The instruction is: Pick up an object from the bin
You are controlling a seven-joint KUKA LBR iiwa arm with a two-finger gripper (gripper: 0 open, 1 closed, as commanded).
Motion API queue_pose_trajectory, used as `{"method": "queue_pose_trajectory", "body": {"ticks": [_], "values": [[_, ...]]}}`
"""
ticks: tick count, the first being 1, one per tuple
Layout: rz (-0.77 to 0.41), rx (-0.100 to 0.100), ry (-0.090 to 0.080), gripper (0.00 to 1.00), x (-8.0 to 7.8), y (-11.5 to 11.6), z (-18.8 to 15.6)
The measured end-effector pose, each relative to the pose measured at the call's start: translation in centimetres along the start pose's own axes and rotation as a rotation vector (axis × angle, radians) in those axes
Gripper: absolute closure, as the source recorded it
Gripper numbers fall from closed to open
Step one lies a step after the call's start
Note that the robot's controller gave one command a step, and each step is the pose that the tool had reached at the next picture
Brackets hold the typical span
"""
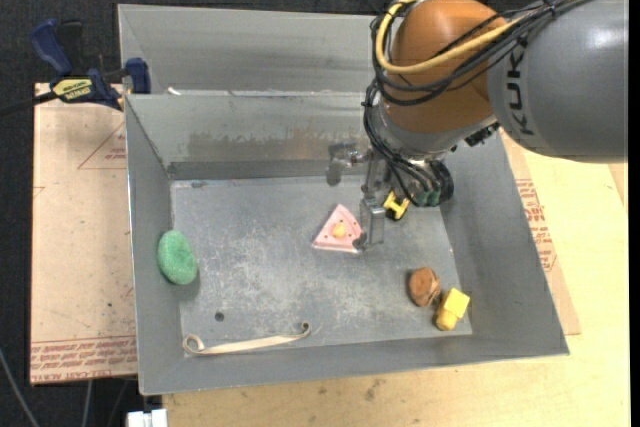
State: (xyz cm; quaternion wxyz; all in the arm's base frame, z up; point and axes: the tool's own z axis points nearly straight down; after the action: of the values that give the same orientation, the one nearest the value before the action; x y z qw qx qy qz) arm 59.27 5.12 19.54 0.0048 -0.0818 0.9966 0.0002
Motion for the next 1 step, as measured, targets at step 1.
{"method": "queue_pose_trajectory", "body": {"ticks": [1], "values": [[0.208,-0.001,0.014,0.0,2.45,-2.46,2.38]]}}
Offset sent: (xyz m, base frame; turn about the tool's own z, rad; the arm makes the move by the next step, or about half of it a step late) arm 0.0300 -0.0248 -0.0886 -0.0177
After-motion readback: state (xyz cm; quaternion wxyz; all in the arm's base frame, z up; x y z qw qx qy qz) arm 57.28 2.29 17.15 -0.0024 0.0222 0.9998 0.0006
